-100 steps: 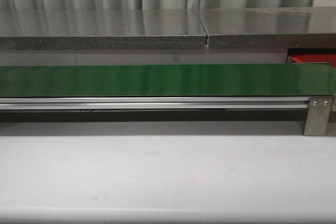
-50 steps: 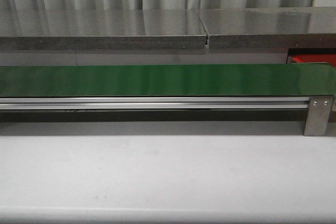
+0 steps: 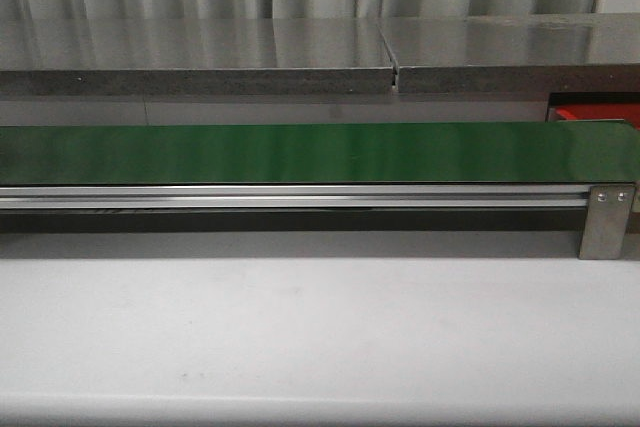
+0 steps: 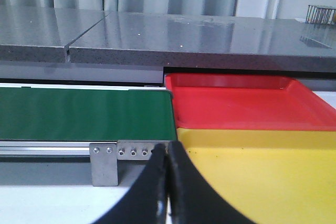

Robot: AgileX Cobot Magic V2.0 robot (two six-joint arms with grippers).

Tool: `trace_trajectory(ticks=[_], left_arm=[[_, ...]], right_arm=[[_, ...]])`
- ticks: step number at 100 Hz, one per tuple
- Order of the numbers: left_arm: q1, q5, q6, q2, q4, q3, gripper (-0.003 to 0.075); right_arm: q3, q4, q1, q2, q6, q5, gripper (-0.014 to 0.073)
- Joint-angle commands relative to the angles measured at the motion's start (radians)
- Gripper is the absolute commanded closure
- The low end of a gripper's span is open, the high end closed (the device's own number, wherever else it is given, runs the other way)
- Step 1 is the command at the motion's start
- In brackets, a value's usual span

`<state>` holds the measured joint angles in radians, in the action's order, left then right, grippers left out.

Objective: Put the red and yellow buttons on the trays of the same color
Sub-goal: 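Move the left gripper back to the pile and grasp a yellow button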

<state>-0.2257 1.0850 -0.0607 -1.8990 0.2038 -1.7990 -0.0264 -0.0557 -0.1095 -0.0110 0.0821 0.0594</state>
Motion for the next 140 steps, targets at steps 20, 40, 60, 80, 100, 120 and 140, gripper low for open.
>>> trace_trajectory(ticks=[20, 40, 60, 80, 100, 120, 140], left_arm=[[-0.010, 0.016, -0.003, 0.129, -0.063, -0.035, 0.0103], [-0.067, 0.069, -0.003, 0.147, -0.063, -0.035, 0.0103], [-0.133, 0.105, -0.003, 0.147, -0.063, -0.035, 0.0103], [-0.200, 0.136, 0.004, 0.147, -0.064, -0.035, 0.0103], [-0.271, 0.170, 0.013, 0.147, -0.069, -0.035, 0.0103], [-0.335, 0.173, 0.023, 0.147, -0.069, 0.019, 0.0103], [-0.386, 0.142, 0.046, 0.147, -0.072, 0.104, 0.0103]], right_arm=[[0.022, -0.011, -0.007, -0.012, -0.004, -0.075, 0.0668], [0.022, -0.011, -0.007, -0.012, -0.004, -0.075, 0.0668], [0.022, -0.011, -0.007, -0.012, -0.004, -0.075, 0.0668], [0.022, -0.011, -0.007, -0.012, -0.004, -0.075, 0.0668], [0.022, -0.011, -0.007, -0.012, -0.004, -0.075, 0.0668], [0.022, -0.011, -0.007, -0.012, -0.004, -0.075, 0.0668], [0.022, -0.011, -0.007, -0.012, -0.004, -0.075, 0.0668]])
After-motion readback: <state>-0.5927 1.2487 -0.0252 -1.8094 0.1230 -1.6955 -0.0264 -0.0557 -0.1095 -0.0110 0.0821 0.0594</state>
